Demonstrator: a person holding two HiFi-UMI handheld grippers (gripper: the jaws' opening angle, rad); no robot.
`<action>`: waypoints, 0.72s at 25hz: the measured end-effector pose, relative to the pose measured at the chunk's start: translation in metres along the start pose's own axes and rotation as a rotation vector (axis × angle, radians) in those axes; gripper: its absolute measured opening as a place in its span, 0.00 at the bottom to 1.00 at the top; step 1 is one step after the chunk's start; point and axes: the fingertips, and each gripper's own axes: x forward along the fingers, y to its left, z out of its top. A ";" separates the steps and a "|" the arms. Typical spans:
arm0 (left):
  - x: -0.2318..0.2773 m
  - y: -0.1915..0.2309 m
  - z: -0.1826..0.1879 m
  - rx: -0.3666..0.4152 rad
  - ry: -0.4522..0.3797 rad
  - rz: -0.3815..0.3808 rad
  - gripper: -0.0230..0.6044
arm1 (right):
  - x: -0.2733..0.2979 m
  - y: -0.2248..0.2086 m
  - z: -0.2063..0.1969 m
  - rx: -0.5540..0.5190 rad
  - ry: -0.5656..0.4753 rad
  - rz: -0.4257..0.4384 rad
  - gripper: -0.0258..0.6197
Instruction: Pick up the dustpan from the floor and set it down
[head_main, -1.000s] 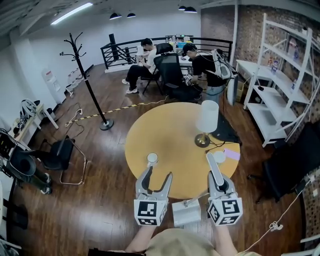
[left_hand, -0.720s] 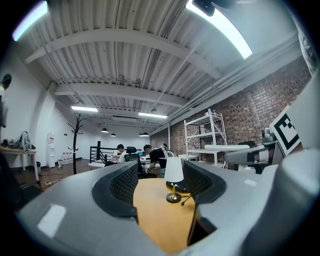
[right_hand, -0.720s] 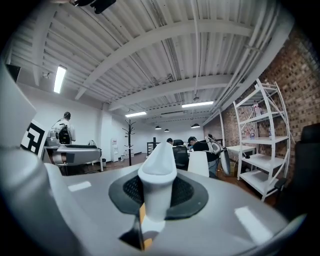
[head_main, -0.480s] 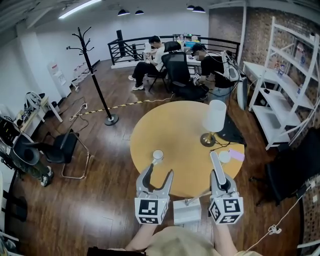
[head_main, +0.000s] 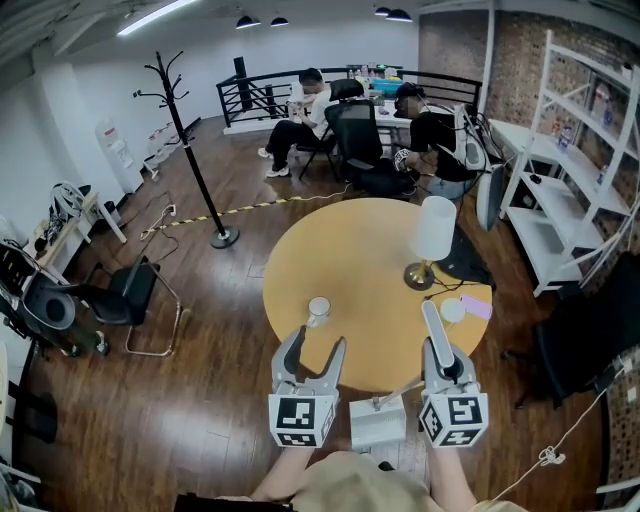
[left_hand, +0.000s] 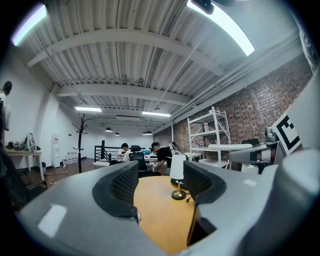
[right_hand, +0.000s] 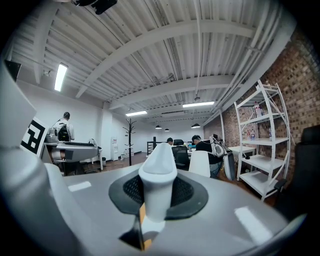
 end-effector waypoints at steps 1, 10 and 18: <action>0.000 0.000 0.000 0.000 0.000 -0.002 0.45 | 0.000 0.000 0.000 0.001 -0.001 -0.001 0.13; 0.001 0.001 0.002 0.000 0.005 -0.012 0.45 | 0.000 0.001 0.003 0.006 -0.004 -0.007 0.13; -0.003 0.004 -0.004 -0.003 0.009 -0.003 0.44 | 0.002 0.006 -0.003 0.001 0.002 0.000 0.13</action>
